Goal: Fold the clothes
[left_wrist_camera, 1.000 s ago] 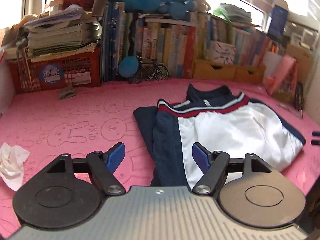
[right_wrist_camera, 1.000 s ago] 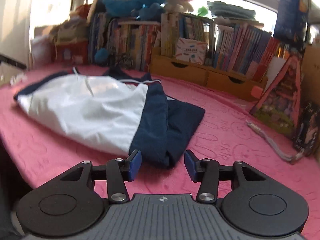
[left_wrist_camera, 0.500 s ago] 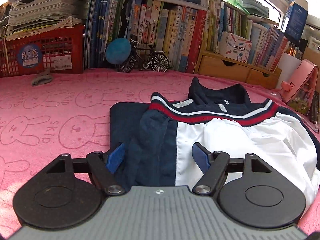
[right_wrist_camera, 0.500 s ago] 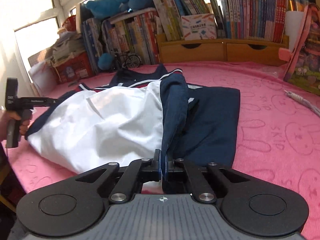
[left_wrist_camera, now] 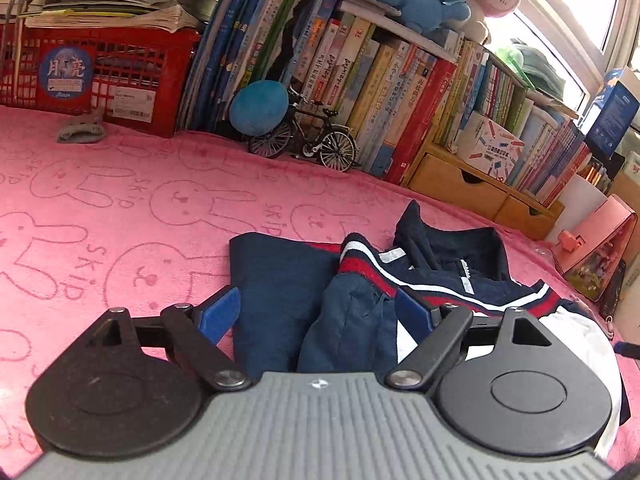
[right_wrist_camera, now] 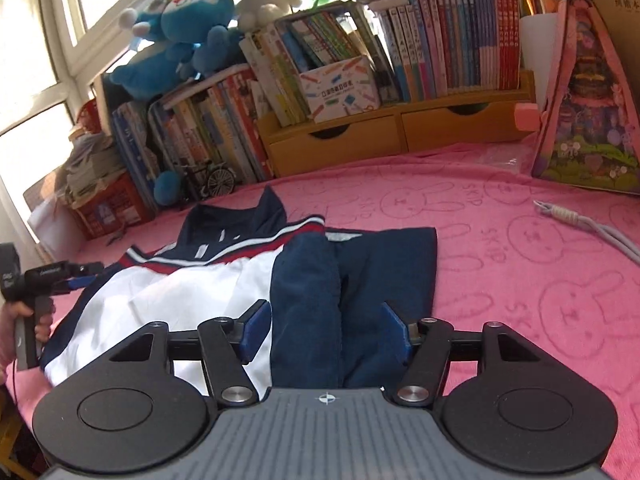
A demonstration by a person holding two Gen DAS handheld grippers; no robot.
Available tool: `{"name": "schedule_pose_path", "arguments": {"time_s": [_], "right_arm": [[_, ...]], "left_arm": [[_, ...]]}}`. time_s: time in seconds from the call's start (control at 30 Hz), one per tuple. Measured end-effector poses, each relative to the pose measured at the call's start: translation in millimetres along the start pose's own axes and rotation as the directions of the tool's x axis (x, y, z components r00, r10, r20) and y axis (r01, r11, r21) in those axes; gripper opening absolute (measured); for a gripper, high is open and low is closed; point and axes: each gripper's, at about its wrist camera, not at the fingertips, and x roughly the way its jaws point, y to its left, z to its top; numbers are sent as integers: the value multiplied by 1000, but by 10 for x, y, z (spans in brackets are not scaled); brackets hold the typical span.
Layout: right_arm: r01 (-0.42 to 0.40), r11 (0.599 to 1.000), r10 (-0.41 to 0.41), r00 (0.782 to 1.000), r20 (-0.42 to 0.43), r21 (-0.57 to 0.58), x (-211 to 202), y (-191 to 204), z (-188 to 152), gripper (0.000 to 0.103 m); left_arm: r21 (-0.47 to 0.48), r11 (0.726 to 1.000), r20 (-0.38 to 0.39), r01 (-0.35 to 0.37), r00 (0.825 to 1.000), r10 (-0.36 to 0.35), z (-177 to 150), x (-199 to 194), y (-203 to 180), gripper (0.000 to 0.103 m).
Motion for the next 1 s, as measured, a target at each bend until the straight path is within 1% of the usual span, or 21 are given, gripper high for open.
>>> {"name": "schedule_pose_path", "arguments": {"time_s": [0.07,0.13,0.17,0.2,0.23,0.27,0.33,0.4,0.43,0.47,0.5,0.57,0.6,0.67,0.7,0.77,0.83,0.87,0.93,0.97,1.0], "right_arm": [[10,1000,-10,1000,-17,0,337,55,140,70],[21,1000,-20,999,-35,17,666,123,230,75],[19,999,-17,999,-44,35,818,157,258,72],[13,999,-11,999,-49,48,920,193,257,50],[45,999,-45,998,-52,9,973,240,237,37],[77,997,-79,995,-54,-31,1026,287,217,28],[147,981,-154,987,-47,-123,1113,394,170,28],[277,915,-280,960,33,-295,1074,590,74,35],[373,853,-360,927,107,-365,1018,715,8,36],[471,775,-425,882,204,-422,941,850,-82,44],[533,714,-451,846,285,-454,846,976,-169,47],[486,754,-358,868,343,-443,550,1186,-327,50],[460,772,-310,875,371,-439,402,1291,-405,57],[383,817,-204,891,406,-431,127,1497,-558,63],[267,870,-114,927,357,-415,55,1583,-617,64],[69,931,27,966,258,-358,5,1742,-735,65],[-22,957,77,980,182,-288,83,1835,-857,65],[-24,961,69,985,155,-276,140,1858,-919,64],[26,954,14,991,133,-298,219,1894,-1032,64],[84,934,-34,988,149,-347,237,1910,-1089,64],[144,911,-85,983,165,-387,249,1920,-1138,64]], "left_arm": [[34,999,6,23,1000,-23,32,58,-89,85],[89,995,27,49,998,-52,63,101,-208,79],[136,990,25,31,999,-35,69,147,-285,57],[197,980,14,-19,1000,17,65,222,-370,32],[265,960,2,-91,996,94,46,316,-447,26],[329,931,0,-156,986,165,13,408,-498,26],[409,883,18,-229,970,243,-41,510,-540,29],[415,843,87,-342,937,338,-32,465,-571,28],[405,821,131,-402,914,383,-26,408,-589,28],[389,809,187,-441,898,399,-43,285,-635,28],[379,814,234,-440,897,375,-93,108,-720,30],[360,830,320,-427,892,320,-207,-252,-899,37],[360,850,335,-386,903,268,-319,-437,-1024,43],[369,875,343,-315,921,187,-606,-708,-1299,48],[387,872,326,-298,929,173,-745,-728,-1419,51],[427,862,289,-274,944,157,-1015,-742,-1644,51],[494,810,250,-315,944,214,-1208,-584,-1752,51],[527,770,240,-360,932,271,-1270,-490,-1755,50],[588,664,243,-461,885,398,-1402,-318,-1677,51],[603,608,263,-517,848,460,-1454,-281,-1602,50],[608,568,291,-555,821,491,-1473,-295,-1526,50]]}}
